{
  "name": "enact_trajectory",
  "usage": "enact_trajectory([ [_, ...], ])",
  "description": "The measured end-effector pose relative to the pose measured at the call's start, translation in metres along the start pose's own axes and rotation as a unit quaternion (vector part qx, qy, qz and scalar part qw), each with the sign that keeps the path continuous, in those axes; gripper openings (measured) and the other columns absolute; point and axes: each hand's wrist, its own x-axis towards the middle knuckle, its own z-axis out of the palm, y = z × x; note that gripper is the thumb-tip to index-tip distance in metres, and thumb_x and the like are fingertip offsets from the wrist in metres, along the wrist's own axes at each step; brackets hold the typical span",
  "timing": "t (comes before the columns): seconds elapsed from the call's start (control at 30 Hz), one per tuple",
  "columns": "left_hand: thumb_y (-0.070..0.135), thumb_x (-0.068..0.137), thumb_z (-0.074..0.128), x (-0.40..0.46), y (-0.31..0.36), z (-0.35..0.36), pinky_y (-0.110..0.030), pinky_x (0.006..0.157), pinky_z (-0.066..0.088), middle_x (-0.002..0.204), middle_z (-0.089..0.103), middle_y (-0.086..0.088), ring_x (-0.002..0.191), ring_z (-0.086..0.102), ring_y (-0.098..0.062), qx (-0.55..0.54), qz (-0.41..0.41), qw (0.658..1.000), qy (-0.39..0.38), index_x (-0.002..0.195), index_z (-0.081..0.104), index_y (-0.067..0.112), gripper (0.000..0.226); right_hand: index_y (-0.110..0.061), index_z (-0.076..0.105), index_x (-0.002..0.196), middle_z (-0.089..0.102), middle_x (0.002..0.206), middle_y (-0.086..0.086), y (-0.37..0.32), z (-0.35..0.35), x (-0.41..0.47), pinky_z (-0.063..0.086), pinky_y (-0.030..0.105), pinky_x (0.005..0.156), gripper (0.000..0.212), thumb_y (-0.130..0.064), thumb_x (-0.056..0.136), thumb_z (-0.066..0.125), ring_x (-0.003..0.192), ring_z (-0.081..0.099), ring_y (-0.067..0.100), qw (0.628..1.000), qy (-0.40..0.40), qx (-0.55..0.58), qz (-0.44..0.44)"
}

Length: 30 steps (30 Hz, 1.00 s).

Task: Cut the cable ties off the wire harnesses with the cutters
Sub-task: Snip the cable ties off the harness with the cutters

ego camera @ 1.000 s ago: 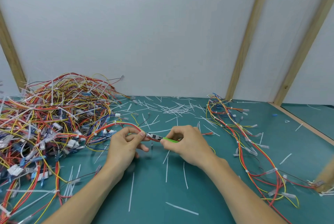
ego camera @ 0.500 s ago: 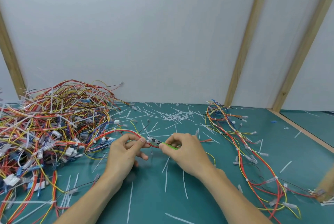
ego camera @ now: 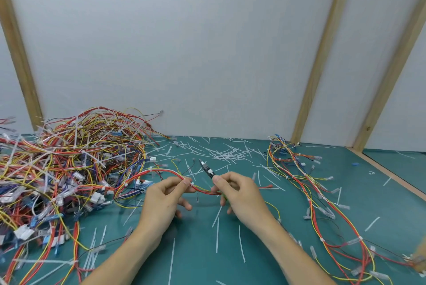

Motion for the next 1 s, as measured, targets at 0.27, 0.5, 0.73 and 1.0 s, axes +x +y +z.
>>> enact_trajectory([
  [0.27,0.024,0.097,0.065,-0.001,0.002,0.001,-0.024,0.04,0.042,0.088,0.077,-0.004,0.05,0.063,-0.019,0.001,-0.003,1.0,0.002,0.091,0.071,0.007,0.019,-0.017,0.073,0.095,0.079,0.089,-0.007,0.001,-0.007,0.002,0.046,0.016,0.062,0.012,-0.019,0.086,0.081,0.07,0.064,0.002,0.999,-0.005,0.028,0.033],
  [0.5,0.025,0.096,0.066,-0.002,0.007,-0.002,-0.024,0.04,0.042,0.089,0.077,-0.005,0.048,0.058,-0.015,-0.038,-0.017,0.999,0.002,0.094,0.07,0.005,0.02,-0.018,0.063,0.101,0.08,0.094,-0.013,0.004,-0.008,0.004,0.046,0.011,0.066,0.026,0.004,0.088,0.066,0.074,0.064,-0.001,0.998,-0.034,-0.022,0.044],
  [0.73,0.015,0.096,0.063,0.001,0.013,-0.006,-0.023,0.038,0.041,0.078,0.071,-0.006,0.044,0.056,-0.02,-0.093,0.001,0.995,0.028,0.081,0.066,0.009,0.017,-0.024,0.063,0.096,0.077,0.089,-0.02,0.004,-0.016,0.006,0.054,0.018,0.066,0.025,0.0,0.089,0.062,0.081,0.069,0.003,0.991,0.125,-0.017,0.038],
  [1.0,0.015,0.1,0.057,-0.003,0.017,-0.005,-0.025,0.037,0.041,0.076,0.065,0.002,0.047,0.058,-0.022,-0.079,0.029,0.996,-0.011,0.068,0.06,0.023,0.034,-0.019,0.063,0.102,0.079,0.092,-0.016,0.006,-0.016,0.007,0.046,0.022,0.069,0.015,-0.014,0.092,0.072,0.077,0.071,-0.001,0.995,0.024,-0.019,0.097],
])
